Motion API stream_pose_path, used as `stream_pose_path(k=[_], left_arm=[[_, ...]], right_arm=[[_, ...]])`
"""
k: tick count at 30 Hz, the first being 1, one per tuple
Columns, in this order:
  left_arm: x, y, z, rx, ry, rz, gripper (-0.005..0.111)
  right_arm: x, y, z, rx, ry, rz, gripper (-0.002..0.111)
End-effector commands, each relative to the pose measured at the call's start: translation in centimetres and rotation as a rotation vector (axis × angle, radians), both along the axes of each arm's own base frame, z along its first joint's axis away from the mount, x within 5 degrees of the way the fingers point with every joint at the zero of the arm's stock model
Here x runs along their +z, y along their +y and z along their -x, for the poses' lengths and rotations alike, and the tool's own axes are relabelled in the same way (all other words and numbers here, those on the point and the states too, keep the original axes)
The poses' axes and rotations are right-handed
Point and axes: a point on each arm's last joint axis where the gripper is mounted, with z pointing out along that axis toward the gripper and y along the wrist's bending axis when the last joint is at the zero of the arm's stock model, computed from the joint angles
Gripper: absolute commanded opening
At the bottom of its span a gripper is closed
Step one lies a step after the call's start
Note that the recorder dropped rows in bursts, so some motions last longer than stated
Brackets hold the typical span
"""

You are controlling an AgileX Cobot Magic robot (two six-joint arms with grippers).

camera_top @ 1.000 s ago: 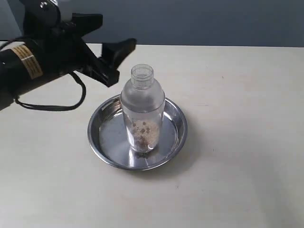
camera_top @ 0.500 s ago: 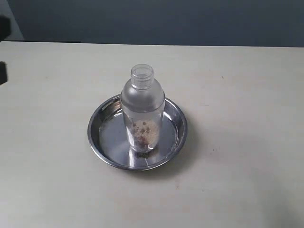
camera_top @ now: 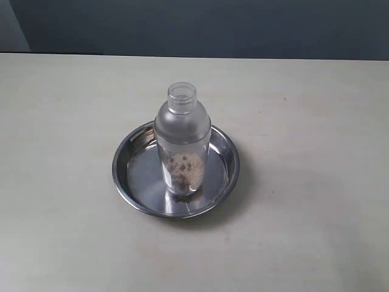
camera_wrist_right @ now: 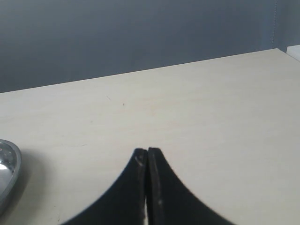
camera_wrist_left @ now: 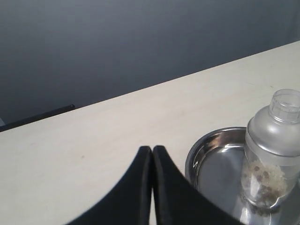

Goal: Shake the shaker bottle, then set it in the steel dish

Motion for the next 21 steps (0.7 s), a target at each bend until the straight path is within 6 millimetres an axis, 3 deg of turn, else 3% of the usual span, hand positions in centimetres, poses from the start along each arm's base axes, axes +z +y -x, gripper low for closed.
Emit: stream_pose_path(k=[1,6,14,21], left_arm=[[-1.2,0.0,0.8,-0.025,-0.067,0.041,0.001],[-4.8,-0.1,1.6,-0.059,-0.116,0.098,0.001],[-10.1,0.5,2.1,0.045,-0.171,0.326,0.001],[-13.6,1.2,2.8,0.123,-0.197,0.282,0.001]], right_arm=[[0.0,0.0,0.0,-0.004,-0.011,0.003,-0.001],[0.0,0.0,0.0,-0.004,-0.011,0.003,-0.001],[0.0,0.0,0.0,-0.004,-0.011,0.003,-0.001],[0.0,0.0,0.0,-0.004,-0.011,0.003,-0.001]])
